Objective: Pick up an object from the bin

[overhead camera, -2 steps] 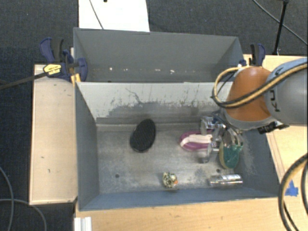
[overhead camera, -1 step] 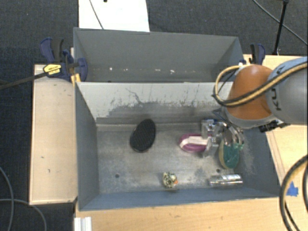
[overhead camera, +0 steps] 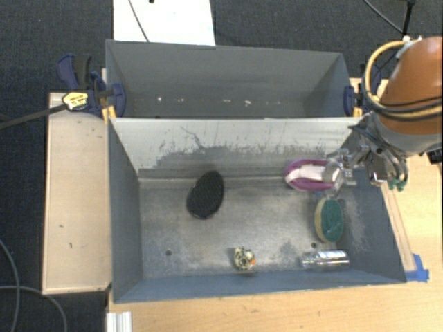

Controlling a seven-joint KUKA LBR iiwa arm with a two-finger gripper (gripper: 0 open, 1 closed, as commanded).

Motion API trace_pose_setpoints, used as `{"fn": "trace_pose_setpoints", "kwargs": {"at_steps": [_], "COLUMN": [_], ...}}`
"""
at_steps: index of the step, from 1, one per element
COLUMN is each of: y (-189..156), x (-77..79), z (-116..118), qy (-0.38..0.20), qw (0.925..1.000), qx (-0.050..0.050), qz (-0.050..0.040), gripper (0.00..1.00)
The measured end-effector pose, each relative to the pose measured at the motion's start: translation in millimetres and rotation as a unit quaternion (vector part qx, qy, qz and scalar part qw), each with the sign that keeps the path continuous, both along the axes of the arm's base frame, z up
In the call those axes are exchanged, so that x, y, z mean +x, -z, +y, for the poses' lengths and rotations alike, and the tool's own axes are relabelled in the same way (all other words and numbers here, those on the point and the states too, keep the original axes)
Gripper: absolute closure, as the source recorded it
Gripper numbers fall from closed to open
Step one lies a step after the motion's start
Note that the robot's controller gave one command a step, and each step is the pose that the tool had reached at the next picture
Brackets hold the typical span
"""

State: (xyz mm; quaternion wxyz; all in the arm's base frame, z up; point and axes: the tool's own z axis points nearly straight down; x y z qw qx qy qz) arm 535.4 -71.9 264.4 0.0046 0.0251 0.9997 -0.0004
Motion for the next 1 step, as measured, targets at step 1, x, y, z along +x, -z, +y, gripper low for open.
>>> {"fn": "trace_pose_setpoints", "kwargs": {"at_steps": [1], "y": [34.1], "x": [-2.8], "z": [44.9], "qy": [-0.111], "qw": [0.9938], "qx": [0.001], "qz": [0.0052], "gripper": [1.0]}}
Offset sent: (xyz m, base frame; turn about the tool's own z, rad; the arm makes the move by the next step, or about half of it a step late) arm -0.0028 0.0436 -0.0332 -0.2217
